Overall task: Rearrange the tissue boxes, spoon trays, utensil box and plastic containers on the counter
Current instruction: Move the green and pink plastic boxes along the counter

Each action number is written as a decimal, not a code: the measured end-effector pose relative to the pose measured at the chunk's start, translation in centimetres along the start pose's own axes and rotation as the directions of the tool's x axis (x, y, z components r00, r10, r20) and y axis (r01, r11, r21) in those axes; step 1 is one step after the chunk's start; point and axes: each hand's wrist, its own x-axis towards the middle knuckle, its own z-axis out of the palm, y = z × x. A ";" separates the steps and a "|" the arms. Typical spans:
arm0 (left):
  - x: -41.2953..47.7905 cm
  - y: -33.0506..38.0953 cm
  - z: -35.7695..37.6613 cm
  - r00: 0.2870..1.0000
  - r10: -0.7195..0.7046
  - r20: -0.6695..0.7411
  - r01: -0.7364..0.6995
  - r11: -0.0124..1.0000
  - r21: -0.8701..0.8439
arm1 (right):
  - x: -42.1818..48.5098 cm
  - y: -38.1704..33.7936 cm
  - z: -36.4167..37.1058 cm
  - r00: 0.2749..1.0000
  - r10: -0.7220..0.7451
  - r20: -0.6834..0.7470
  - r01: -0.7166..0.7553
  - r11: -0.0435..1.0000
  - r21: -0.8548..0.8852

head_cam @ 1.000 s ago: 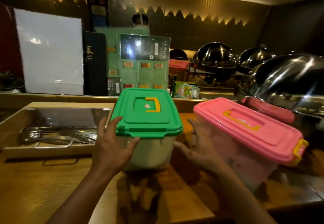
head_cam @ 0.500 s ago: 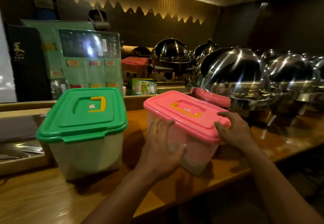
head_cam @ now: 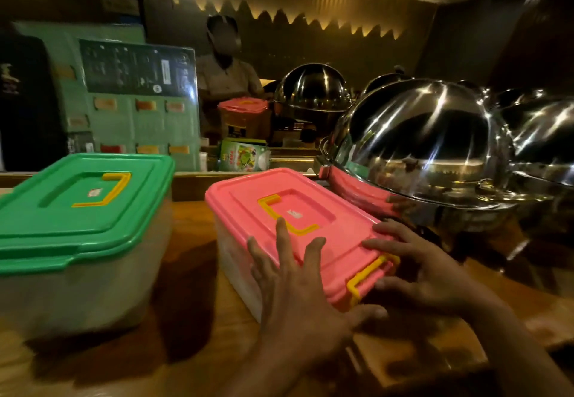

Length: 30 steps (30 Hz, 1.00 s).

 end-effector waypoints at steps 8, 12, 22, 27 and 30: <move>4.8 -5.9 -3.2 0.995 -0.029 -0.094 0.023 0.997 -0.072 | 4.0 -1.6 5.4 0.948 -0.031 -0.316 0.059 0.995 0.077; 7.9 -7.8 -5.1 0.997 -0.079 -0.020 0.078 0.996 -0.036 | 5.7 -3.1 7.5 0.904 -0.050 -0.426 0.048 0.999 -0.016; 13.8 -11.5 -7.0 0.996 0.028 0.082 -0.030 0.999 0.027 | 9.4 -4.0 10.8 0.911 0.080 -0.405 -0.082 0.997 0.014; 15.9 -12.3 -7.3 0.995 0.020 0.101 -0.020 1.000 -0.008 | 11.3 -3.6 11.6 0.893 0.066 -0.446 -0.077 0.997 -0.005; 17.2 -12.6 -7.4 0.995 0.023 0.094 -0.022 1.000 -0.013 | 12.6 -3.2 11.8 0.879 0.044 -0.474 -0.057 0.998 -0.011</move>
